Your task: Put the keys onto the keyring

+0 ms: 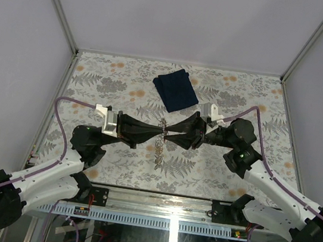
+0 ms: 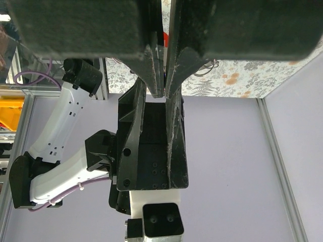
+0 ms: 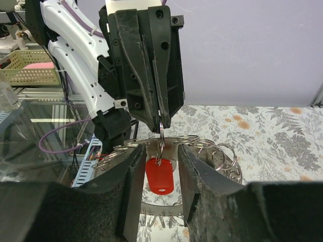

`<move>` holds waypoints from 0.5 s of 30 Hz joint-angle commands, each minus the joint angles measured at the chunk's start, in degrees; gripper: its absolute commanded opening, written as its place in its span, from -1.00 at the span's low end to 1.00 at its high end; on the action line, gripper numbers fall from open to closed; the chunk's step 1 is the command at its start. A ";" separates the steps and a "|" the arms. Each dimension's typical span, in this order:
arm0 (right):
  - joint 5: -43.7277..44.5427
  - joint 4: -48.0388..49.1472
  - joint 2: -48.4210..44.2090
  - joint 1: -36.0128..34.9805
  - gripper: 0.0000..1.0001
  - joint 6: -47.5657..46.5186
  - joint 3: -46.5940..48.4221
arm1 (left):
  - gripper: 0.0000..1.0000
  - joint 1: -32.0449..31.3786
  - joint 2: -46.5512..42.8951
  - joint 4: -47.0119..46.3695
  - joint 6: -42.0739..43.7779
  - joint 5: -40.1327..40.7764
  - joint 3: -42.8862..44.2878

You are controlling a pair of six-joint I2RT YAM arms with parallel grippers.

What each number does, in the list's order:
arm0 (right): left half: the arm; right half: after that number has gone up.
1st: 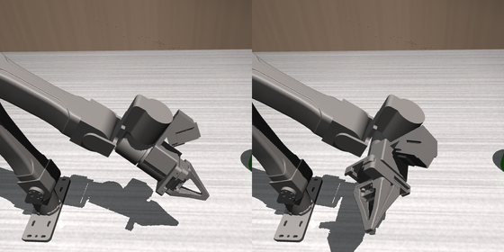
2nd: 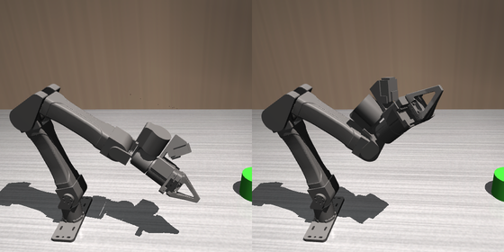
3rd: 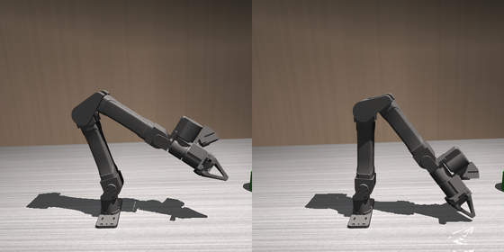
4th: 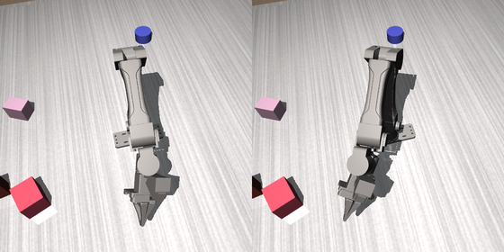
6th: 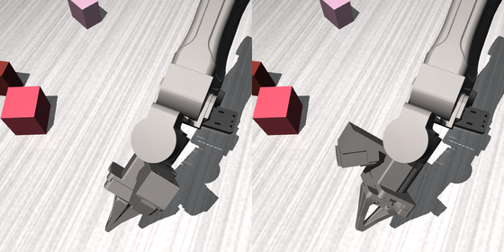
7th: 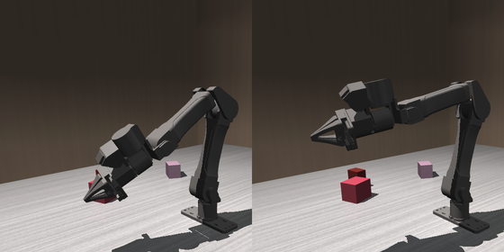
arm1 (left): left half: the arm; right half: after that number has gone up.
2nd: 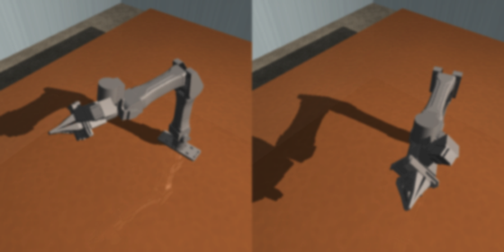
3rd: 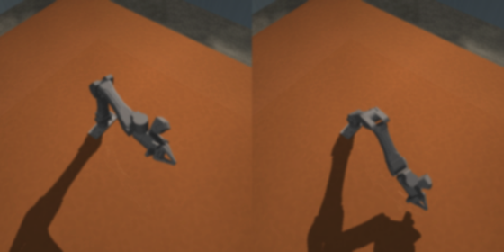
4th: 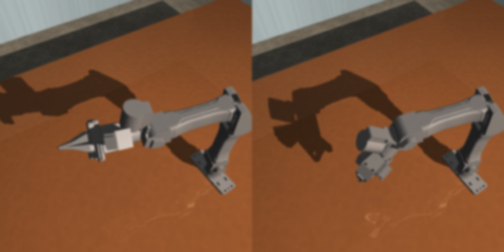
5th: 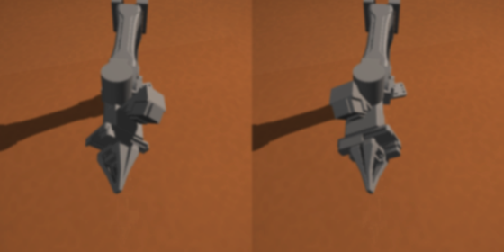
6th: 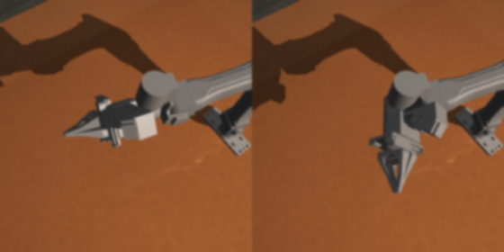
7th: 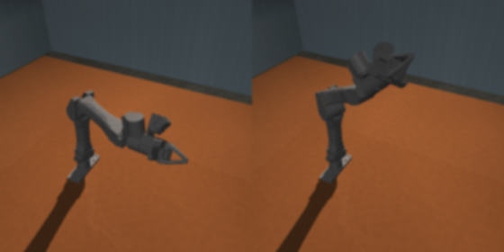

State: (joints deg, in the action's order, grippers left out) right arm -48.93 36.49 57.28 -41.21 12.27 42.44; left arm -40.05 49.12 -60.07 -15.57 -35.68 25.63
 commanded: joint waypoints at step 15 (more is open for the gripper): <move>-3.11 3.18 2.39 0.10 -0.53 1.66 2.48 | -1.00 0.24 0.66 -5.84 -0.51 -1.08 3.00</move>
State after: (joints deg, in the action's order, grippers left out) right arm -50.72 36.58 59.00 -41.21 13.15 42.57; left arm -40.05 49.84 -60.45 -15.81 -36.29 25.67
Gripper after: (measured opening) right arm 0.245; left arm 0.028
